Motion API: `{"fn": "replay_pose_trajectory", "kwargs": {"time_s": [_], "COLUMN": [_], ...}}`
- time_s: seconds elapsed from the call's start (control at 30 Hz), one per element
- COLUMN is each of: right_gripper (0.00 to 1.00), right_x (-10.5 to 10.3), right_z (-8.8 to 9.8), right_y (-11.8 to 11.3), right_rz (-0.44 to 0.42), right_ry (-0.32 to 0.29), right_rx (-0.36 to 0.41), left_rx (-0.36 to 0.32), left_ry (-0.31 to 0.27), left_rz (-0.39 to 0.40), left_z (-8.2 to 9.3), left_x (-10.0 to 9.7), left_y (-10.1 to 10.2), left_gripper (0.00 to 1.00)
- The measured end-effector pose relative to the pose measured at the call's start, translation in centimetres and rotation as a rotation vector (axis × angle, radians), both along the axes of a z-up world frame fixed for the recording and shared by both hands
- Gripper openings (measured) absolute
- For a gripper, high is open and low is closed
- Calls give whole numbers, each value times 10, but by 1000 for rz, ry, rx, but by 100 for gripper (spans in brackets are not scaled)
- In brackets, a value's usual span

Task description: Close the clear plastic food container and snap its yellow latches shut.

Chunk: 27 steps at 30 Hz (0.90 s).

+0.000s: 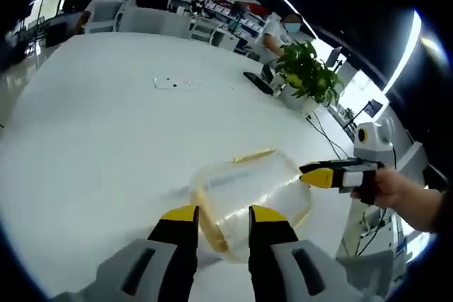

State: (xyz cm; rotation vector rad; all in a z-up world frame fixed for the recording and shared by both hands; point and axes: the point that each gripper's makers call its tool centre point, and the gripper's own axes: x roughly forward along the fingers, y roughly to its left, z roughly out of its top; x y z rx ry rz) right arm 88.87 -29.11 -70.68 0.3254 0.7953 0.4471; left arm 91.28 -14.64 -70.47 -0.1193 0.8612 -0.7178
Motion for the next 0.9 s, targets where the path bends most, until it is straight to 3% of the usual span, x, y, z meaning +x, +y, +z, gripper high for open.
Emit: {"fn": "replay_pose_trajectory", "kwargs": {"time_s": [0.3, 0.53, 0.9], "right_gripper": [23, 24, 19], "right_x": [6, 8, 14], "right_z": [8, 10, 7], "right_y": [-1, 14, 23], "right_rz": [35, 153, 206], "right_ry": [-40, -104, -122], "right_rx": [-42, -115, -131], "left_rx": [43, 126, 168], "left_ry": [-57, -127, -181], "left_rz": [-85, -242, -416], "left_z": [13, 16, 15], "left_x": [3, -1, -9], "left_y": [-9, -22, -45], "left_gripper": [21, 20, 20]}}
